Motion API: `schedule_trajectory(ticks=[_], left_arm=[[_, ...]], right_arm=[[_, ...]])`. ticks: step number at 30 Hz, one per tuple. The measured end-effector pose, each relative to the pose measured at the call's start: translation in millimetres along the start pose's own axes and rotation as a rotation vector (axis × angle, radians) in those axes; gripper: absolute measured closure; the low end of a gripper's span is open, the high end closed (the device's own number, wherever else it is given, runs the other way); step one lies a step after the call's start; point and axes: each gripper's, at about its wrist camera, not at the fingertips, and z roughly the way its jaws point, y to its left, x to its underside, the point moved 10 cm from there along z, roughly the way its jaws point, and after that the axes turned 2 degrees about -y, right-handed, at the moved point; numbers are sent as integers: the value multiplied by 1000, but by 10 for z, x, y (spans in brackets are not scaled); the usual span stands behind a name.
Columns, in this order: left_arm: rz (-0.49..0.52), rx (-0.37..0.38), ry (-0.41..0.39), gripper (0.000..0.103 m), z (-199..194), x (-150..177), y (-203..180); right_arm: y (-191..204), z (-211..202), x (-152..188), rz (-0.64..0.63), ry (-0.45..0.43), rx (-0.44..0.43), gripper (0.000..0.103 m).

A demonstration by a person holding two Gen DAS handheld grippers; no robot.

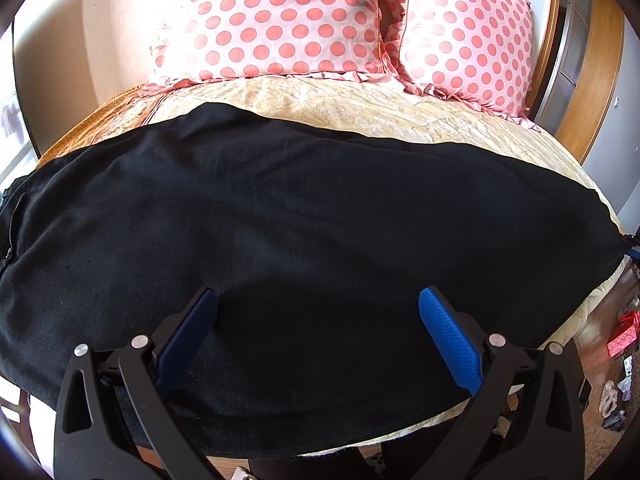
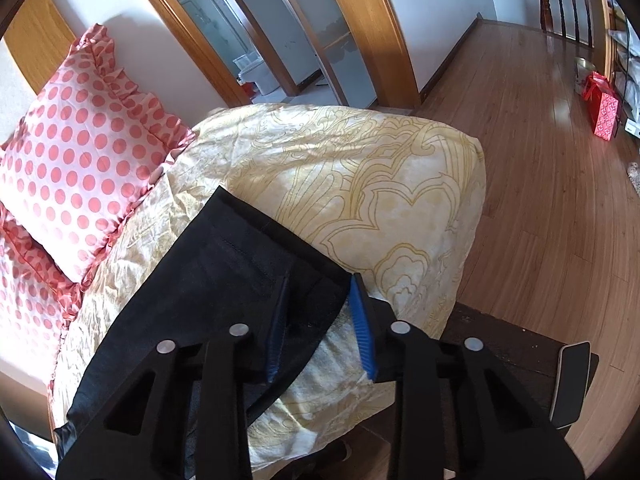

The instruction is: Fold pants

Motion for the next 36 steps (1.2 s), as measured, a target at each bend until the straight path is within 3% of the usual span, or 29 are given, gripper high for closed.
schedule_trajectory(ticks=[1,4,10,18,25,29,33,36], left_arm=[[-1,1,0,2,0,1,-1],[-3,7,0,2,-1,4,1],[-19,18,-4,2,-10,-5,12],[18,-1,-6,2,-1,16,-10],[15,9,-10,2,-21,27,-3],[-27,41,-10,2,-91,23,29],[-60,29,-24,2,-204,4,152],[-86,4,-51,2,-321,-11,302]], right_arm=[[0,6,8,16,5,-19,85],[35,-12,5,42,-11,-51,90],[406,-230,-62,11,-57,-198,91],[1608,-535,238,-149,25,-479,91],[2959,-820,1149,-353,231,-763,91],[3573,-974,1969,-463,416,-900,91],[3810,-885,2912,-578,631,-899,91],[3813,-789,3180,-575,708,-886,91]])
